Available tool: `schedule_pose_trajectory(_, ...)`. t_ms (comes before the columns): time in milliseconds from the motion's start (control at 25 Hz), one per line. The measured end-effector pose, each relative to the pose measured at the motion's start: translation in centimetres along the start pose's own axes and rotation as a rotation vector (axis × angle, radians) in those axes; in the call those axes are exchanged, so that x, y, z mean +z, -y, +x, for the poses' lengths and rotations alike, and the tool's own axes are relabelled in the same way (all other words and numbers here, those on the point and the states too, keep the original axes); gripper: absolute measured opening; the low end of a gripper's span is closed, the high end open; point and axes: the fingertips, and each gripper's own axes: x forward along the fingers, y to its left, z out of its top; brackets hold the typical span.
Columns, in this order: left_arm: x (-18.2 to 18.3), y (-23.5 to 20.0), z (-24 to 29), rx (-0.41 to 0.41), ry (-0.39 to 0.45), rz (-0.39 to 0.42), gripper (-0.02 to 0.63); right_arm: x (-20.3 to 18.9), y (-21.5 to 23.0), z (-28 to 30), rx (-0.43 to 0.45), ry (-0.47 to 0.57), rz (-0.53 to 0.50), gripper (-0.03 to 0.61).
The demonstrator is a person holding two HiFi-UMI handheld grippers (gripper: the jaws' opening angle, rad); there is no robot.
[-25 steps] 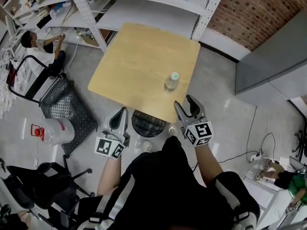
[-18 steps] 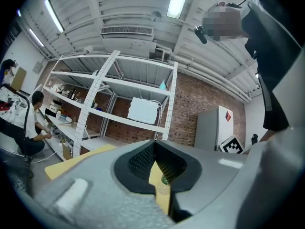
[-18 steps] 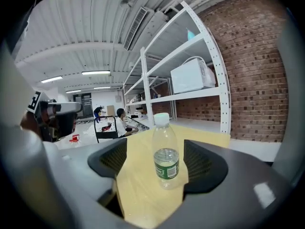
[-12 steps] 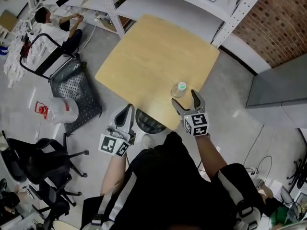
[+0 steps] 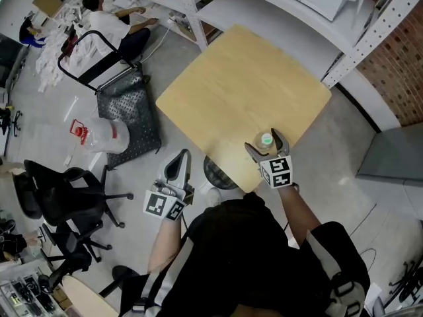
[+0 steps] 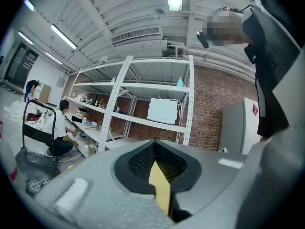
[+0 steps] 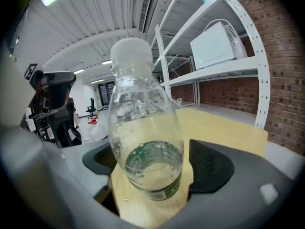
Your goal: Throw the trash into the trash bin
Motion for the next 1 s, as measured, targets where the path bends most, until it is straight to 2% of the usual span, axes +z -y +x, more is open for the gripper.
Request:
schedule_pose_trajectory(120, 0.0, -0.6, -0.1, 0.027, 0.008, 0.0, 0.0, 0.0, -0.4, 1.4, 0.019, 0.0, -0.02, 0.442)
schedule_pose_trajectory(160, 0.0, -0.6, 0.0, 0.029, 0.01, 0.001, 0.0, 0.1, -0.4, 1.6, 0.02, 0.003, -0.025, 0.417)
schedule_pose_trajectory(200, -0.1, -0.5, 0.1, 0.028, 0.01, 0.0, 0.0, 0.2, -0.4, 1.8, 0.02, 0.006, -0.029, 0.354)
schedule_pose_trajectory(280, -0.1, -0.3, 0.4, 0.019, 0.011, -0.003, 0.0, 0.6, -0.3, 1.8, 0.022, 0.014, -0.039, 0.336)
schedule_pose_trajectory(720, 1.4, -1.3, -0.5, -0.036, 0.06, 0.002, 0.0, 4.6, -2.1, -0.6, -0.008, 0.095, -0.066, 0.331)
schedule_pose_trajectory(1000, 2.5, -3.0, -3.4, -0.035, 0.117, -0.02, 0.0, 8.7, -5.4, -3.2, -0.006, 0.212, -0.041, 0.333)
